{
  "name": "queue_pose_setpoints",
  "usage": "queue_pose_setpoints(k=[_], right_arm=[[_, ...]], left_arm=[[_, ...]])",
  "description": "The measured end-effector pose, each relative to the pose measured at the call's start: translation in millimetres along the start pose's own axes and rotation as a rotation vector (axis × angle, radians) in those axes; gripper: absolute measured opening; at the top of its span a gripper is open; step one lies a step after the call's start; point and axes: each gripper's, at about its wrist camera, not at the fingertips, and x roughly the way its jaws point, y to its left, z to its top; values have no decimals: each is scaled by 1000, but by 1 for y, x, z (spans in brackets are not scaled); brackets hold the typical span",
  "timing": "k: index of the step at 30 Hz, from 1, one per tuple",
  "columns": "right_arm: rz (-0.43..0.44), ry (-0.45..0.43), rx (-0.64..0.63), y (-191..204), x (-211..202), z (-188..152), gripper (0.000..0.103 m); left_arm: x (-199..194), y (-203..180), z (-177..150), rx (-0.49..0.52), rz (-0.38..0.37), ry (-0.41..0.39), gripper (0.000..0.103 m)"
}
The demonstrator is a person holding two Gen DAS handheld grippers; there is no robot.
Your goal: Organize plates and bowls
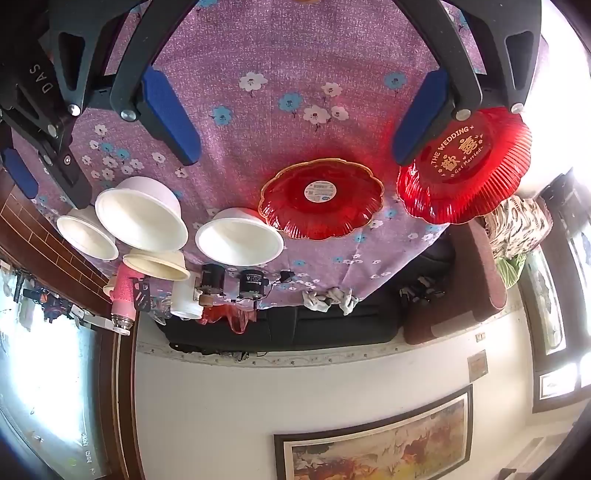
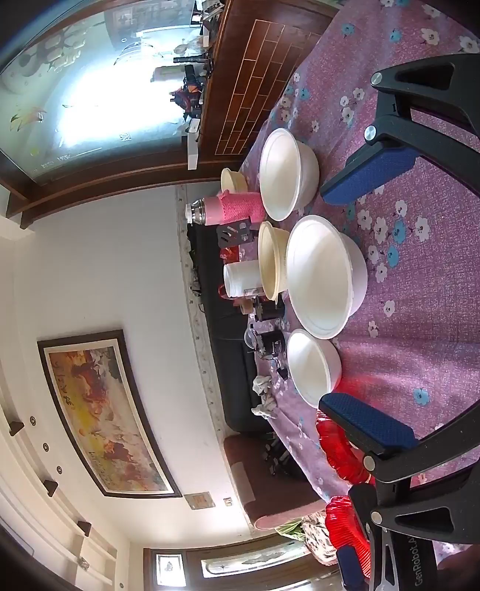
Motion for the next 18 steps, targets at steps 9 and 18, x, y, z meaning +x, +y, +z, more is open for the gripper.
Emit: queue_pose_setpoints(k=[9, 18], right_arm=[[3, 4, -3, 3, 4, 1, 103], [-11, -3, -26, 5, 0, 0, 103]], left_arm=[[2, 5, -2, -9, 1, 0, 103], [13, 20, -9, -29, 11, 15, 103]])
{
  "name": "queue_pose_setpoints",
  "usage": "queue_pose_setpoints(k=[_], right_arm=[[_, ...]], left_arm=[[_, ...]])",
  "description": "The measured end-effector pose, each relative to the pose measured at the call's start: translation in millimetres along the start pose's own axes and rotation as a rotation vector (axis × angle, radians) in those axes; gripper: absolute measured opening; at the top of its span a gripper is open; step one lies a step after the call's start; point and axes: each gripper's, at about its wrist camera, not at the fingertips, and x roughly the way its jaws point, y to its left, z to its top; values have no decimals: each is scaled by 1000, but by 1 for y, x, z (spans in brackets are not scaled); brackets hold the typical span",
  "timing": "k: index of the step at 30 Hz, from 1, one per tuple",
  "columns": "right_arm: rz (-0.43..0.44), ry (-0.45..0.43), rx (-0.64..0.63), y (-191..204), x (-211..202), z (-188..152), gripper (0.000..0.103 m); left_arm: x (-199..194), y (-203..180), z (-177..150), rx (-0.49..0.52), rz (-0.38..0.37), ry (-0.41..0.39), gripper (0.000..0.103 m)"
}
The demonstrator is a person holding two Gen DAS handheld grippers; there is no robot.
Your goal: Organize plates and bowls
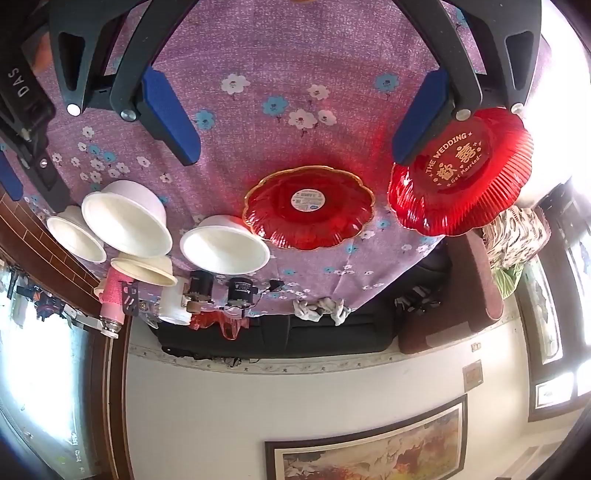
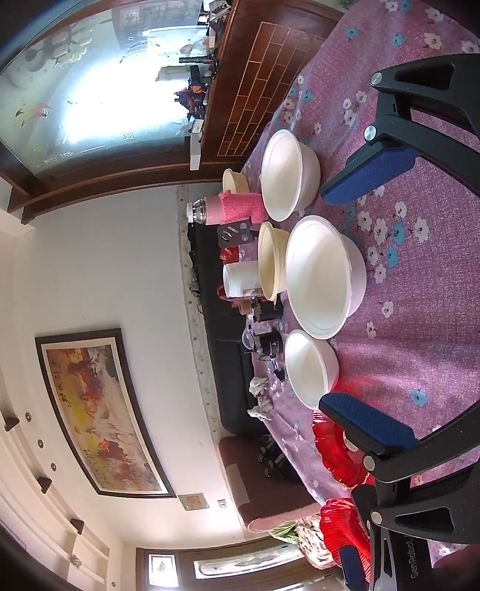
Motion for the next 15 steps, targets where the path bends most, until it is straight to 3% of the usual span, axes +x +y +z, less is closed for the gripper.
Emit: queue_pose_setpoints(k=[15], right_arm=[[42, 47, 14, 24, -2, 20, 103]], left_arm=[[13, 36, -2, -62, 18, 17, 103]])
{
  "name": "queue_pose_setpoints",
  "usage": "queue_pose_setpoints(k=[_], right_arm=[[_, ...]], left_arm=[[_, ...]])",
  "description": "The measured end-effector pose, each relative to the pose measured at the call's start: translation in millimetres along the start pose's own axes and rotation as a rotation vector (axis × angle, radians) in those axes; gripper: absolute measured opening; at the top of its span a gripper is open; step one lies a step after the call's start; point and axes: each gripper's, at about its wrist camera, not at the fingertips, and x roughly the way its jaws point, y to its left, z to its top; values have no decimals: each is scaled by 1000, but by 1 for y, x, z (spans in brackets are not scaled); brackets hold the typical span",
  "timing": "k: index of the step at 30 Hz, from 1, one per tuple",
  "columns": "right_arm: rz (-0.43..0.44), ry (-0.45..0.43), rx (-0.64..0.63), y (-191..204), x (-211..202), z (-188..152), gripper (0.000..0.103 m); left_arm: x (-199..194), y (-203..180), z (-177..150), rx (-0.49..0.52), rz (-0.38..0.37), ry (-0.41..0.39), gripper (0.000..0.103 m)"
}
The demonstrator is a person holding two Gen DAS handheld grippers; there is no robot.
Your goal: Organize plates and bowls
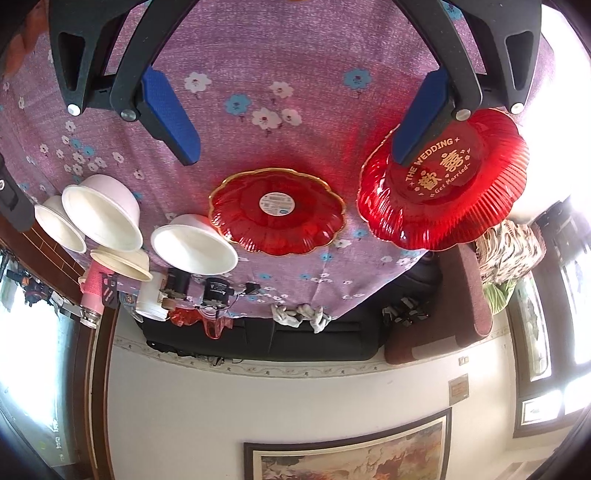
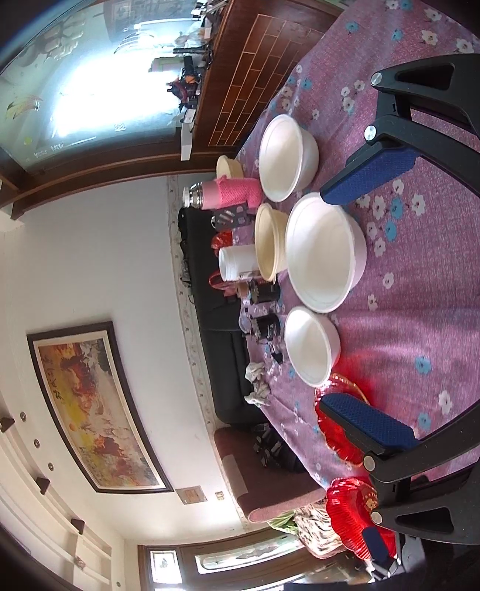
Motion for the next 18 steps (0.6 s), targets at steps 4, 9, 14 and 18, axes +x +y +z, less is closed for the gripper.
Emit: queue_pose_setpoints(k=[4, 9, 14, 18], right_arm=[[19, 26, -12, 14, 6, 2, 103], [41, 33, -23, 32, 14, 0, 103], [45, 14, -42, 39, 19, -10, 103], [47, -4, -41, 37, 22, -19, 103]], left_arm=[[3, 8, 0, -14, -1, 9, 103], [8, 17, -1, -31, 10, 16, 103], [14, 23, -1, -40, 25, 25, 103], [16, 24, -2, -46, 27, 31, 103]])
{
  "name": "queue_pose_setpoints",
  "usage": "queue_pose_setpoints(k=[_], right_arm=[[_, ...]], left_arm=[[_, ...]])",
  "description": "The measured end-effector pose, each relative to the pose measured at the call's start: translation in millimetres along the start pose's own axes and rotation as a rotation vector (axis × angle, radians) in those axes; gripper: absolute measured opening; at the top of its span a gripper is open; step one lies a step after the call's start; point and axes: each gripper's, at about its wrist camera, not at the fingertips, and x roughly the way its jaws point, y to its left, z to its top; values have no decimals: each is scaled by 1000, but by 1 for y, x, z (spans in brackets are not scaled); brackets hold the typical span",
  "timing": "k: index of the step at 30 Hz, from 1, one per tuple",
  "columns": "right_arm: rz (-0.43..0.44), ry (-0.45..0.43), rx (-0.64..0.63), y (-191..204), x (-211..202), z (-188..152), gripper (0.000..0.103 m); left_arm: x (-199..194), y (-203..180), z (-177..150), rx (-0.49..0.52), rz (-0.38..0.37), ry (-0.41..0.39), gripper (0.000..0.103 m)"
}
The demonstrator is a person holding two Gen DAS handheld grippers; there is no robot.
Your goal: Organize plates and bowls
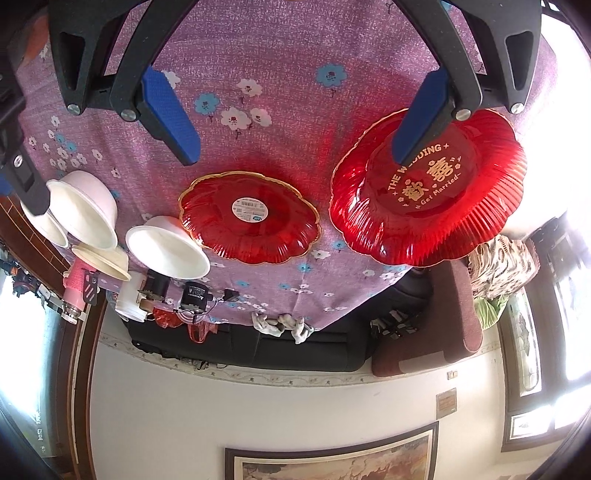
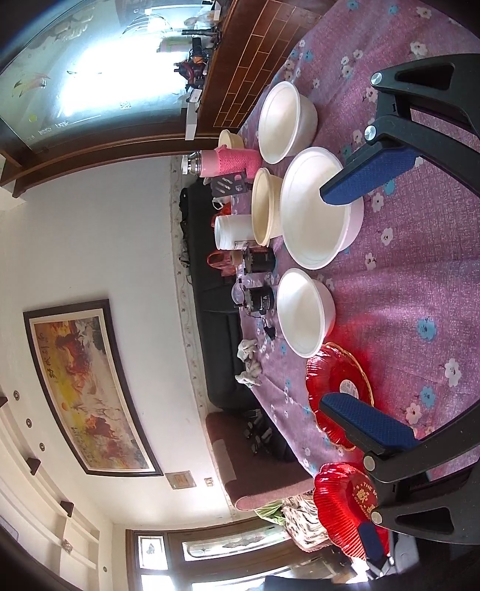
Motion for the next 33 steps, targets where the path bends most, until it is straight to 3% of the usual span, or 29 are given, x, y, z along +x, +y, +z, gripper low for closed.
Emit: queue_pose_setpoints(k=[33], right_arm=[[-8, 6, 19, -5, 4, -4, 103]], left_arm=[[3, -10, 1, -3, 7, 15, 103]])
